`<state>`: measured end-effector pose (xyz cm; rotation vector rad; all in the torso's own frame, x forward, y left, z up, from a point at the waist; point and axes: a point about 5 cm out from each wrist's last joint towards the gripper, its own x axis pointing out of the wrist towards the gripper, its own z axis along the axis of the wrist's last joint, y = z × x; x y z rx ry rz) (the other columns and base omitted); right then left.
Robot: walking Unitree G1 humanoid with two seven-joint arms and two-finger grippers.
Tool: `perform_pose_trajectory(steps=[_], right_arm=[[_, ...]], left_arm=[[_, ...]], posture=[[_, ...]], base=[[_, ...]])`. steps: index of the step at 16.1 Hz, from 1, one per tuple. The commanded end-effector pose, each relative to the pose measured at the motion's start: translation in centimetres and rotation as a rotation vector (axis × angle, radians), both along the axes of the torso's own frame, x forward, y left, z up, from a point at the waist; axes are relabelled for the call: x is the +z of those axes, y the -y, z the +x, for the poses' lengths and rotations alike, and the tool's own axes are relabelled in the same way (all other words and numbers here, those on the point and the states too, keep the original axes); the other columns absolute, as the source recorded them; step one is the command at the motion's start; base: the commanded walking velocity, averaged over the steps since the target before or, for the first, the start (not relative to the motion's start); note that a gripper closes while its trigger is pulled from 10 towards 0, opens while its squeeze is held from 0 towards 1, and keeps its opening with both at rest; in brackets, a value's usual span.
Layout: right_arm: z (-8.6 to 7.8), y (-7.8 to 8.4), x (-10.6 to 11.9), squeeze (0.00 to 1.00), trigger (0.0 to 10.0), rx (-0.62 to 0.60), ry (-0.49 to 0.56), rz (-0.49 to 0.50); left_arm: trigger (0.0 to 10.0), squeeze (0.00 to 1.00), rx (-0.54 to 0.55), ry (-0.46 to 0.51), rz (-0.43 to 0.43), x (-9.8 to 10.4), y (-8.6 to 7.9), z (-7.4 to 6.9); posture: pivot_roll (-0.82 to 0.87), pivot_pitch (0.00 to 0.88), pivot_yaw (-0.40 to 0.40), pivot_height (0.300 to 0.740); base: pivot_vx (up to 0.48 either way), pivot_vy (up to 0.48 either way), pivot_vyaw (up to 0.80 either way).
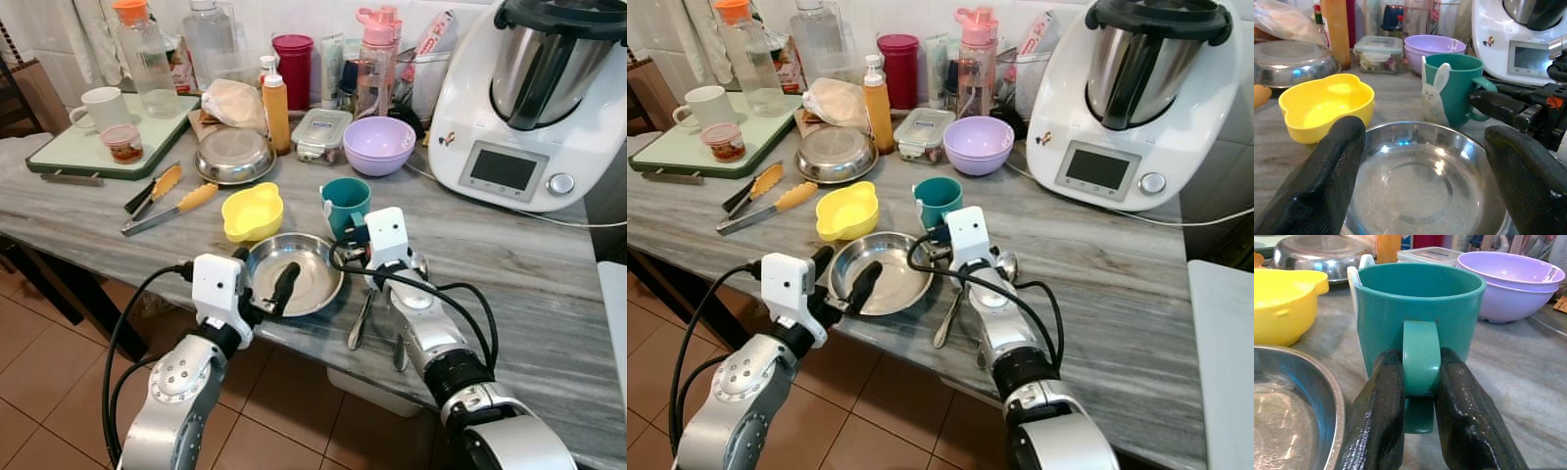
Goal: Setting the table
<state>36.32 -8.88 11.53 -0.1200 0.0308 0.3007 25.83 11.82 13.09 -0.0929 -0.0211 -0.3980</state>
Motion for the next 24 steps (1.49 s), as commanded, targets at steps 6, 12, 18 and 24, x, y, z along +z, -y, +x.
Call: perform_pose_trajectory(steps=[6, 12, 18, 24], right_arm=[[0.5, 0.6, 0.8, 0.06, 6.2, -0.020, 0.034, -0.007], [0.4, 0.2, 0.9, 0.00, 10.0, -0.013, 0.044, 0.009], [0.2, 0.4, 2.0, 1.00, 10.0, -0.034, 0.106, 0.076], [-1.3, 2.1, 2.5, 1.00, 10.0, -0.105, 0.146, 0.146]], left_arm=[[10.0, 0.00, -0.020, 0.000, 0.015, -0.1, 0.1, 0.2], [10.0, 0.00, -0.018, 0.002, 0.014, -0.1, 0.0, 0.2], [10.0, 0.00, 0.195, 0.031, 0.016, 0.2, -2.4, 0.9], [10.0, 0.00, 0.250, 0.040, 0.018, 0.2, -3.0, 1.1]], posture=[[-0.14, 0.000, 0.066, 0.740], [-0.14, 0.000, 0.067, 0.740], [-0.14, 0.000, 0.067, 0.740], [-0.19, 0.000, 0.097, 0.740]], base=[[0.000, 0.000, 0.00], [0.000, 0.000, 0.00], [0.000, 0.000, 0.00], [0.000, 0.000, 0.00]])
